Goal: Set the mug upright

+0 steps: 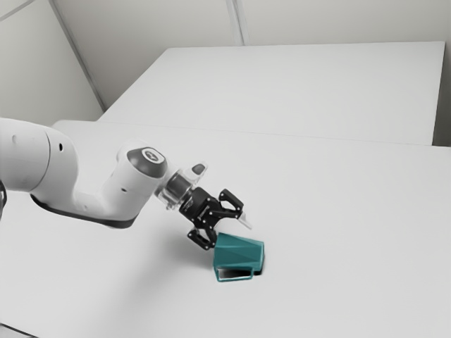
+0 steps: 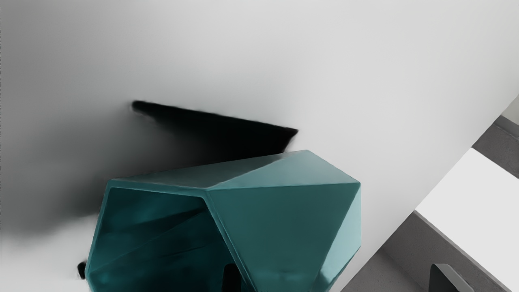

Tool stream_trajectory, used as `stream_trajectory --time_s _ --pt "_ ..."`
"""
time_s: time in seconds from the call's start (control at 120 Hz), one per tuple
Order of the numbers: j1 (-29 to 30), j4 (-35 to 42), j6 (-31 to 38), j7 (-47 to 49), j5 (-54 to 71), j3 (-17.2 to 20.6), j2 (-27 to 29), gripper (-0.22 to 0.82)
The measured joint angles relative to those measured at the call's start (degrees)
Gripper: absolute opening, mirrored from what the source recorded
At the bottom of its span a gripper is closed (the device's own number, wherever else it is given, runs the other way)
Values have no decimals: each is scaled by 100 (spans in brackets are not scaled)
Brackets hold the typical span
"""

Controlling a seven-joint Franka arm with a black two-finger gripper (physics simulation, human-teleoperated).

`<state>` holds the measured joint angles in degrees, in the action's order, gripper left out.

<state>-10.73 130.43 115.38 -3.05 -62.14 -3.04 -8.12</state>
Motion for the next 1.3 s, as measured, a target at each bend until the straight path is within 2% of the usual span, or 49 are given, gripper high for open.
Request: stream_trajectory --time_s 0.083,0.15,0.233,0.35,0.667,0.792,0.975,1.3 --pt "8 -13 64 -5 0 -3 7 21" --pt "9 -40 105 -9 28 -4 17 8" --pt "10 -109 142 -11 83 -3 31 -2" --pt "5 -197 175 -4 122 9 35 -10" --pt "9 -392 225 124 410 92 109 -17" --pt "20 -393 287 231 932 212 449 -17" --pt "-145 -405 403 506 2489 250 1168 -18" --pt "76 -674 336 943 5342 -239 1347 -18"
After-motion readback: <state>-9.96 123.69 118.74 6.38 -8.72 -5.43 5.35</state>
